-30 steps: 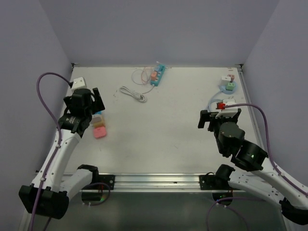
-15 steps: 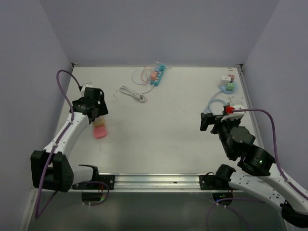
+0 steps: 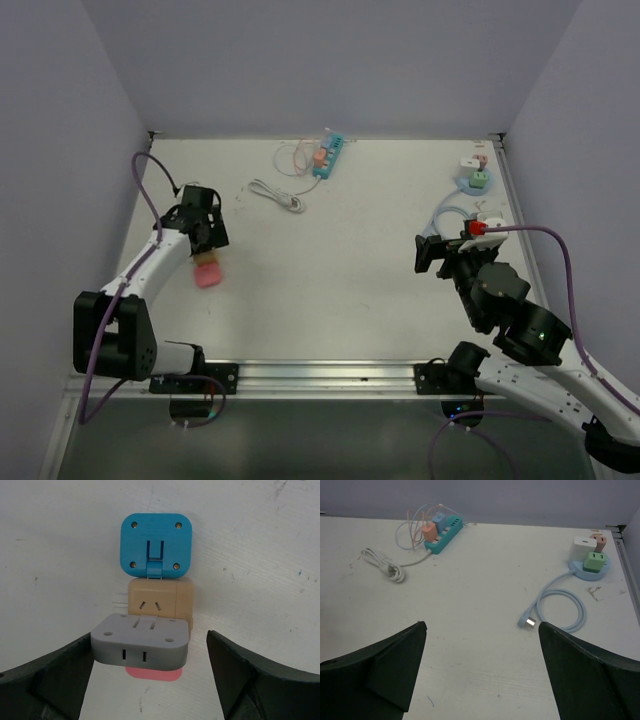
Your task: Pull the plug off the socket
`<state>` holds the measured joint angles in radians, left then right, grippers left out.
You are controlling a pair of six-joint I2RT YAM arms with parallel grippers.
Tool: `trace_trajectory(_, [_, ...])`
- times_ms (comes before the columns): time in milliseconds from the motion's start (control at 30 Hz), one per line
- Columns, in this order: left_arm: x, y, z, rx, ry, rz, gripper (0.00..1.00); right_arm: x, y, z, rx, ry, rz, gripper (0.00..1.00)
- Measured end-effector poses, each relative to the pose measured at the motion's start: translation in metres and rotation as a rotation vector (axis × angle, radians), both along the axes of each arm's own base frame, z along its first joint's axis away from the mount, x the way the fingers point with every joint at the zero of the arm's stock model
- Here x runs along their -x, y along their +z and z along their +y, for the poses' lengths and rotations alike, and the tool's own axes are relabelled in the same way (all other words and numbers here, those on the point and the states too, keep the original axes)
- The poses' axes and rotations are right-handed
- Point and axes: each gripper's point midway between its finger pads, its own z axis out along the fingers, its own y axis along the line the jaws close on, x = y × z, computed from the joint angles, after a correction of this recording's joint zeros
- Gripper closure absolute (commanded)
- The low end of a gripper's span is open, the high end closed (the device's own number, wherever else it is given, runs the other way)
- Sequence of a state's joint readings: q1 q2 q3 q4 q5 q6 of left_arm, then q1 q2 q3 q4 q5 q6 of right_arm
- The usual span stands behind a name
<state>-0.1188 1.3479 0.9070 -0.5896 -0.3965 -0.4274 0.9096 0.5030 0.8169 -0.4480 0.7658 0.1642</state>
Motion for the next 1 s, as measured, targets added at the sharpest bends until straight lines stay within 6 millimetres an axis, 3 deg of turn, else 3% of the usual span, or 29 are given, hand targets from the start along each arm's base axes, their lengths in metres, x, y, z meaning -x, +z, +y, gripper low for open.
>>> trace_trajectory(367, [-0.003,-0.011,-0.02,0.043,-0.062,0.023,0.29,0.0,0.0,0.0,0.0,0.0,0.0,0.01])
trace_trajectory(633, [-0.022,-0.01,-0.075,0.063,-0.199,-0.004,0.48,0.0,0.0,0.0,0.0,0.0,0.0,0.01])
trace_trajectory(733, [-0.028,-0.01,-0.093,0.089,-0.24,-0.014,0.51,0.0,0.0,0.0,0.0,0.0,0.0,0.01])
trace_trajectory(1000, [-0.03,-0.009,-0.146,0.132,-0.372,-0.018,0.72,-0.001,-0.005,0.012,0.006,0.047,0.015,0.01])
